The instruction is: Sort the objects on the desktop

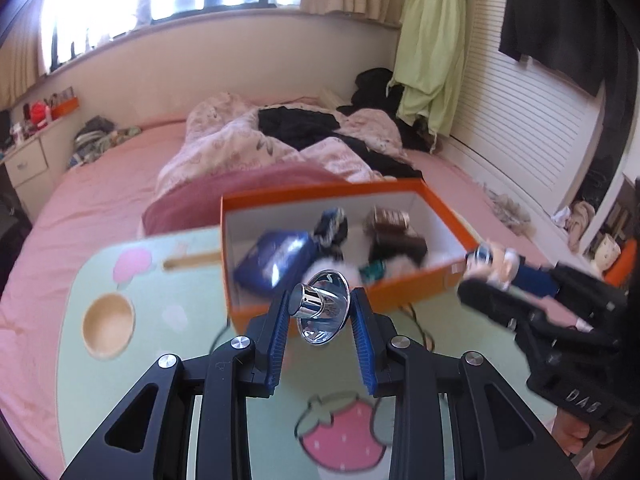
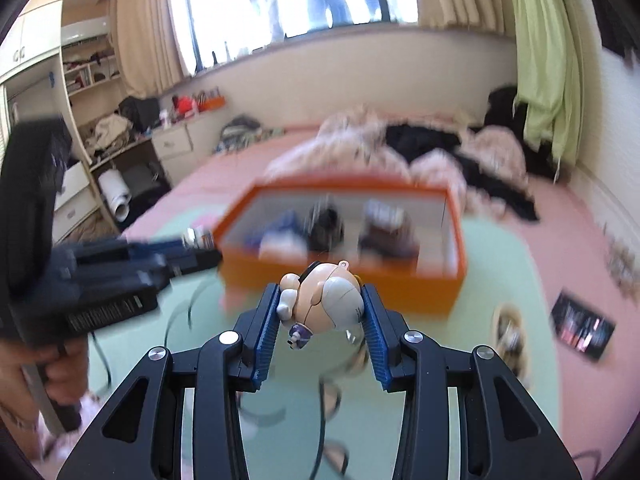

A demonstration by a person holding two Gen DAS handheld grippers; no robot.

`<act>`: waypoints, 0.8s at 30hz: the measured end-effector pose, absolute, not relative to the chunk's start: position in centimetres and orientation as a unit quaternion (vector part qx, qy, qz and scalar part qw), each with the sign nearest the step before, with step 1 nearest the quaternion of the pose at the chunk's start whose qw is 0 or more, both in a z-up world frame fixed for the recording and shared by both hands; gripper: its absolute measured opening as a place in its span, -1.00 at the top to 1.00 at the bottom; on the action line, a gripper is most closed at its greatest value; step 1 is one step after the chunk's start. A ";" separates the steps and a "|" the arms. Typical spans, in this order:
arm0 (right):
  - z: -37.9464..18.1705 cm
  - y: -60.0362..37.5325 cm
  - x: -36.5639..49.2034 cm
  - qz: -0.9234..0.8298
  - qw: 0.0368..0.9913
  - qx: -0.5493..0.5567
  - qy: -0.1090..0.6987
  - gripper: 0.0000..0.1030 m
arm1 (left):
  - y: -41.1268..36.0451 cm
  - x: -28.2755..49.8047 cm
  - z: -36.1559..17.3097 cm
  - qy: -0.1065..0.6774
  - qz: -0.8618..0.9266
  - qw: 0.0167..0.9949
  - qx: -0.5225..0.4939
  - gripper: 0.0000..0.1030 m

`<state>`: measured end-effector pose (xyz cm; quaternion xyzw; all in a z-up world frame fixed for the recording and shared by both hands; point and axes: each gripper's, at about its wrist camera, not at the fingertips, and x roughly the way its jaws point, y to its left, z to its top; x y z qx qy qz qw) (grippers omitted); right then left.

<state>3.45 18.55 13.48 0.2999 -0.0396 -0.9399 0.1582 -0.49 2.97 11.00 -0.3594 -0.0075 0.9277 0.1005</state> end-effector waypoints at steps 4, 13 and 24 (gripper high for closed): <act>15.8 17.9 -0.6 -0.949 0.123 0.290 -0.028 0.20 | 3.4 -4.3 10.9 -0.004 0.923 0.076 -0.378 0.43; 12.3 18.3 -7.0 -0.932 0.048 0.354 -0.057 -0.06 | 2.3 -7.3 8.8 -0.047 0.917 0.024 -0.396 -0.43; 13.5 19.7 0.8 -0.948 0.054 0.309 -0.050 -0.56 | 1.5 0.5 8.6 0.002 0.924 0.043 -0.379 -0.84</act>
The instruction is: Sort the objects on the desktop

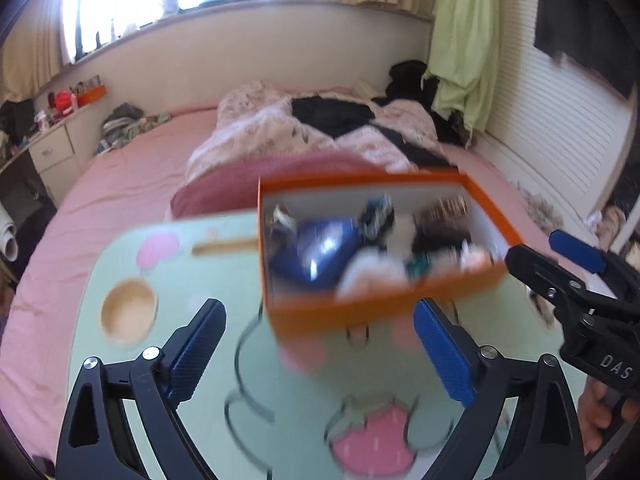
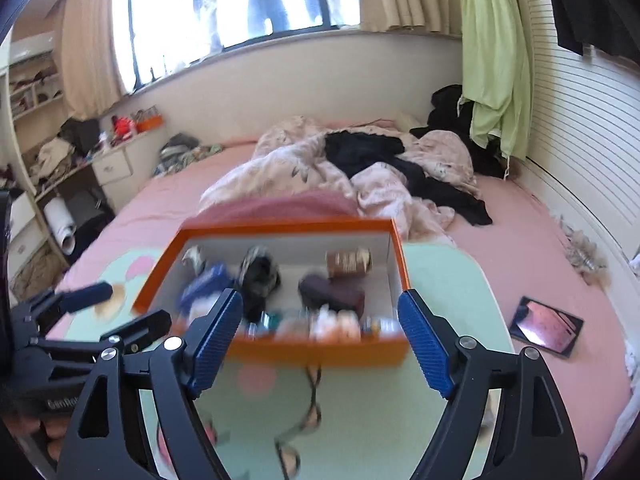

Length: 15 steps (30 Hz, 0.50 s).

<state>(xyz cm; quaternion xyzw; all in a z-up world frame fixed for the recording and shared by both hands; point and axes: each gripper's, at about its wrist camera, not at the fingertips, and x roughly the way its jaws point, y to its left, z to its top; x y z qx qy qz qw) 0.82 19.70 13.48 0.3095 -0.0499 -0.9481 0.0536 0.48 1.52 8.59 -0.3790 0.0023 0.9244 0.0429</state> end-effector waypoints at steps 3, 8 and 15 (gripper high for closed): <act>12.1 19.2 3.5 -0.943 0.065 0.324 -0.030 -0.56 | 1.0 2.8 6.3 -0.012 0.916 0.048 -0.399 -0.84; 8.2 18.6 5.2 -0.924 0.083 0.372 -0.029 -0.56 | -0.1 3.5 3.4 -0.042 0.899 0.035 -0.434 -0.84; 5.8 18.1 5.0 -0.909 0.075 0.411 -0.011 -0.57 | 0.1 4.1 1.5 0.006 0.898 -0.011 -0.440 -1.00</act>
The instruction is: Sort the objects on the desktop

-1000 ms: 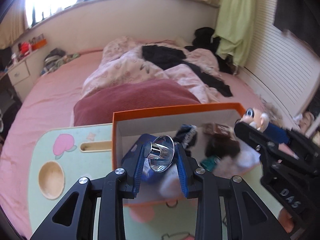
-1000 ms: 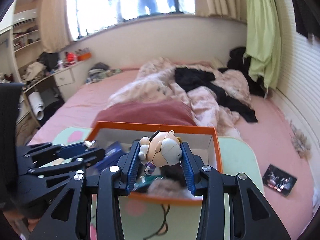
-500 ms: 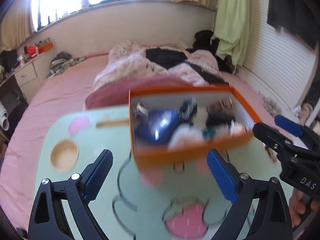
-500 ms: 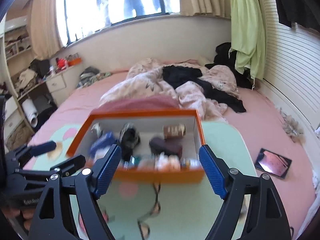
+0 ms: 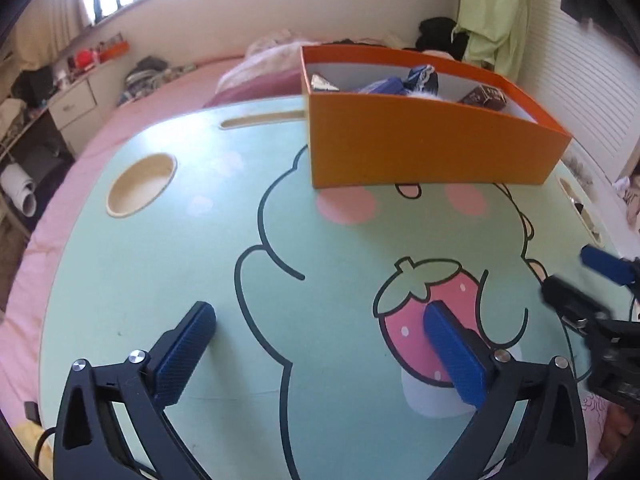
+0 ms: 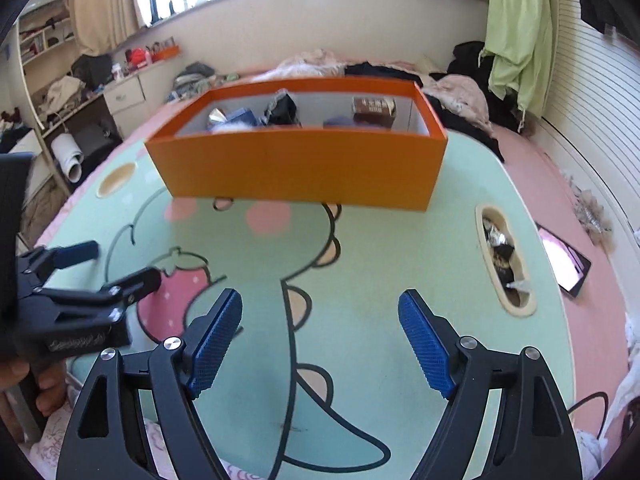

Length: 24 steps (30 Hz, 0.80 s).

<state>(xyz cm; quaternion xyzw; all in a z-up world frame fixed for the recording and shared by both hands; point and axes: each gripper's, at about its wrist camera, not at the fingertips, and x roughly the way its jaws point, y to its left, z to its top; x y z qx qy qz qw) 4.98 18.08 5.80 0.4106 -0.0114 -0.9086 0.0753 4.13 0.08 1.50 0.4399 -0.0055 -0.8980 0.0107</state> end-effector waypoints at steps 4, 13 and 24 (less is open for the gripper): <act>4.2 18.3 4.4 -0.898 0.047 0.436 0.005 -0.99 | 0.0 3.9 1.7 -0.006 -0.897 0.010 0.442 -1.00; 4.1 18.4 4.1 -0.899 0.047 0.434 0.005 -0.99 | 0.2 3.5 1.2 -0.014 -0.897 -0.003 0.441 -1.00; 4.2 18.2 4.1 -0.899 0.047 0.435 0.005 -0.99 | 0.2 3.4 1.0 -0.015 -0.898 -0.005 0.441 -1.00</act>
